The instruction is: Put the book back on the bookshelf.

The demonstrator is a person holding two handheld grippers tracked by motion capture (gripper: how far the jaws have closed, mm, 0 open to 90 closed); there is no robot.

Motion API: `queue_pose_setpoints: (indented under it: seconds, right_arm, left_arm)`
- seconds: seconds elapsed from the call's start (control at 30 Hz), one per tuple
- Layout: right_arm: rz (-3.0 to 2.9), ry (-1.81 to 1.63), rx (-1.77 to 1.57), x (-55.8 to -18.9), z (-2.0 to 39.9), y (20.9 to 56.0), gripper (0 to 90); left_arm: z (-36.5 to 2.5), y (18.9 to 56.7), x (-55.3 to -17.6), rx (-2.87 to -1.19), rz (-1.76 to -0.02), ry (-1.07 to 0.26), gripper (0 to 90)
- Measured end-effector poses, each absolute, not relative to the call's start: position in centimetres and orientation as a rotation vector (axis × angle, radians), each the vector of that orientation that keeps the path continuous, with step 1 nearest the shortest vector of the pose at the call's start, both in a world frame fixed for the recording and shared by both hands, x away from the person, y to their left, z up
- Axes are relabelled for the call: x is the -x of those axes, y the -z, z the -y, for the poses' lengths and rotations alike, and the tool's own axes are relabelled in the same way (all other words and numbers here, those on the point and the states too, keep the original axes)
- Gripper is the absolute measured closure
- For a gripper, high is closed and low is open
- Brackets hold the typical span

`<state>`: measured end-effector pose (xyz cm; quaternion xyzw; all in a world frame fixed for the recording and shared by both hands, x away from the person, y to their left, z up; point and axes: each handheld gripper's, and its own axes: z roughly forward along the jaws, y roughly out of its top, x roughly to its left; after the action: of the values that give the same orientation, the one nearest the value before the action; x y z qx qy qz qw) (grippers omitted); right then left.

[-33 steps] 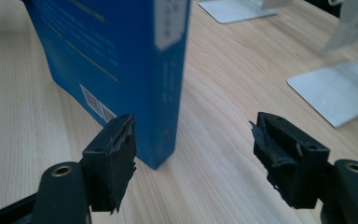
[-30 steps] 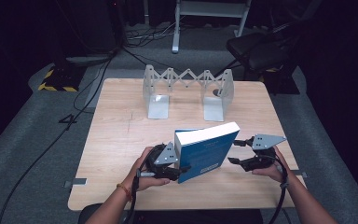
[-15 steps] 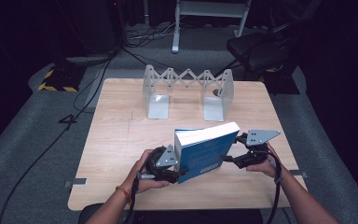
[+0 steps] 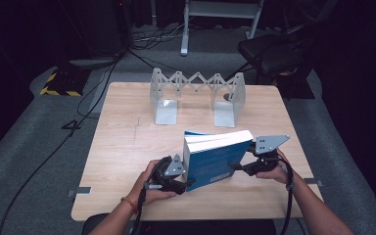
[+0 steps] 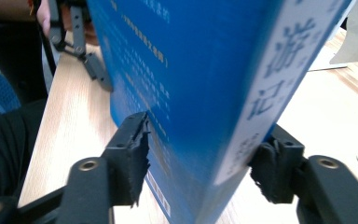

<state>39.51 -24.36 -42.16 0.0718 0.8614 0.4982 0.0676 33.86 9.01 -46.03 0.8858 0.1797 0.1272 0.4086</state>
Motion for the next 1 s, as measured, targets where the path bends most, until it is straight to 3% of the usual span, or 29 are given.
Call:
queue_pose_setpoints:
  seconds: [0.23,0.4,0.63,1.0]
  right_arm:
    - [-2.612,-1.514,-0.135,-38.3,25.1,41.6,58.0]
    - [-2.579,-1.467,-0.120,-37.0,23.9,40.7,56.6]
    - [-2.504,-1.556,-0.153,-36.3,22.9,39.3,57.6]
    - [-2.446,-1.566,-0.259,-35.7,22.5,38.6,59.0]
  left_arm:
    - [-10.3,44.9,-34.8,-2.074,-0.531,-0.352,36.9]
    - [-10.4,44.0,-35.2,-2.042,-0.522,-0.395,40.7]
    - [-9.0,44.6,-34.5,-2.129,-0.484,-0.426,32.5]
    - [-7.5,45.4,-34.7,-2.140,-0.495,-0.513,29.2]
